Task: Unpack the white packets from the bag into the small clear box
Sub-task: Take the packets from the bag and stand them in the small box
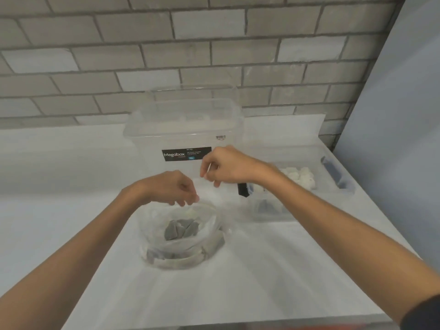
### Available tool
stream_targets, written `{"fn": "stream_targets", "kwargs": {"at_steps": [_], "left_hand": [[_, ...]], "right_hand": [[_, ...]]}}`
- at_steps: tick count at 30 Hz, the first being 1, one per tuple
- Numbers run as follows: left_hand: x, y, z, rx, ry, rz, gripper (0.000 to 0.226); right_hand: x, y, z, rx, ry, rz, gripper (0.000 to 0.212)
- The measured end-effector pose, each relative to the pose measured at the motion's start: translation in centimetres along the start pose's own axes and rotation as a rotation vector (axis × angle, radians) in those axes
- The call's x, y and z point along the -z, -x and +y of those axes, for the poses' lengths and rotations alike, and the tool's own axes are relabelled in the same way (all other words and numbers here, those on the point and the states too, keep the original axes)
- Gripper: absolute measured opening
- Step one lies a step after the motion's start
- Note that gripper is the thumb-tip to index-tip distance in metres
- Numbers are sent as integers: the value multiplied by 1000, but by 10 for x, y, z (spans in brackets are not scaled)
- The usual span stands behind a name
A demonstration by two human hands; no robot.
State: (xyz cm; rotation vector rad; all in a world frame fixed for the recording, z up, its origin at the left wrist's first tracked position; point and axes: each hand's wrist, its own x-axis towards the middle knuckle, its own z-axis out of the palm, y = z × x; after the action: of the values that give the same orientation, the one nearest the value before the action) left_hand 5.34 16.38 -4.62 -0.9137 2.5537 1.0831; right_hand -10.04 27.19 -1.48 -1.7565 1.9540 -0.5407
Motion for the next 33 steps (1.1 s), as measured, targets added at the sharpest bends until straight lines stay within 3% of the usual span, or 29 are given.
{"fn": "stream_targets", "kwargs": {"at_steps": [7, 12, 19, 28, 33], "left_hand": [[-30, -13, -40, 80, -217, 53, 21], [-60, -36, -54, 145, -368, 142, 32], [-85, -48, -56, 122, -546, 291, 28], [-82, -49, -64, 76, -388, 346, 39], [-74, -40, -68, 5, -248, 433, 27]], "right_hand": [[-78, -32, 4, -121, 69, -266, 21], [-103, -38, 13, -207, 206, -191, 33], [-102, -39, 23, -275, 166, -144, 38], [-102, -39, 31, -310, 68, -91, 34], [-100, -41, 31, -305, 75, -79, 30]]}}
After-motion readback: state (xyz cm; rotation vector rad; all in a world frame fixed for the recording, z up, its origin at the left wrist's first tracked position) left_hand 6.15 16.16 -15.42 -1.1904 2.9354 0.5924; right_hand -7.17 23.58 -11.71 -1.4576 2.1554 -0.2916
